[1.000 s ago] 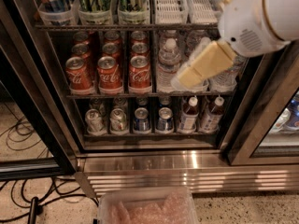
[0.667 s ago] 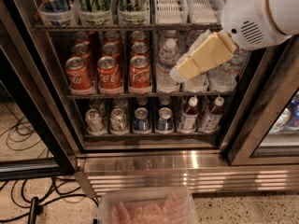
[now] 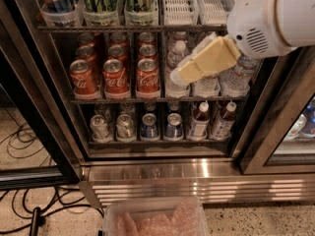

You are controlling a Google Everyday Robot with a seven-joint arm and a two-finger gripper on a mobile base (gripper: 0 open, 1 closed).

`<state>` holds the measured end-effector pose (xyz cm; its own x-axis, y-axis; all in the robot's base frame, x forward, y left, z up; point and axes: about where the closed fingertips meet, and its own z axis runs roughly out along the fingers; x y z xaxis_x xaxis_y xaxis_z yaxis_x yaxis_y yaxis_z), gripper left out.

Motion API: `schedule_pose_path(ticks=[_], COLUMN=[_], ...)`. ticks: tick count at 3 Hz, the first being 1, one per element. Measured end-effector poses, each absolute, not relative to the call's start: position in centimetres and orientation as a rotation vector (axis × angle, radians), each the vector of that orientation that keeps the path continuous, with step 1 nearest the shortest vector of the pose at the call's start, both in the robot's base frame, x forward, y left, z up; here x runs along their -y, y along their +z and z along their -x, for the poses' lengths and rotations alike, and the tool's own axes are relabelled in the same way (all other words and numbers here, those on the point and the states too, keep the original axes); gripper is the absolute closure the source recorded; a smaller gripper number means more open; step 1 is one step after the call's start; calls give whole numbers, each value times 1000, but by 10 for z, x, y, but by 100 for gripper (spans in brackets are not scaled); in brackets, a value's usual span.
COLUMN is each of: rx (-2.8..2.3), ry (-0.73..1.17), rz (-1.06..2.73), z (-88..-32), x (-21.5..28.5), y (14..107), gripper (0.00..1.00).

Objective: Pick green can from top shelf of fridge

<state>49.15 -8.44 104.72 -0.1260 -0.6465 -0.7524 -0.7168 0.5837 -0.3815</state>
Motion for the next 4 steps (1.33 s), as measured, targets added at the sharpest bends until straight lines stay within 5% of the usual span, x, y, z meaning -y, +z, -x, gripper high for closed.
schedule_pose_path(ticks=[2,4], rx=[-1701,-1685], ry=[220,139], rz=[888,648], z=[-497,-507], x=[0,14], y=[1059,1057], gripper=[0,0])
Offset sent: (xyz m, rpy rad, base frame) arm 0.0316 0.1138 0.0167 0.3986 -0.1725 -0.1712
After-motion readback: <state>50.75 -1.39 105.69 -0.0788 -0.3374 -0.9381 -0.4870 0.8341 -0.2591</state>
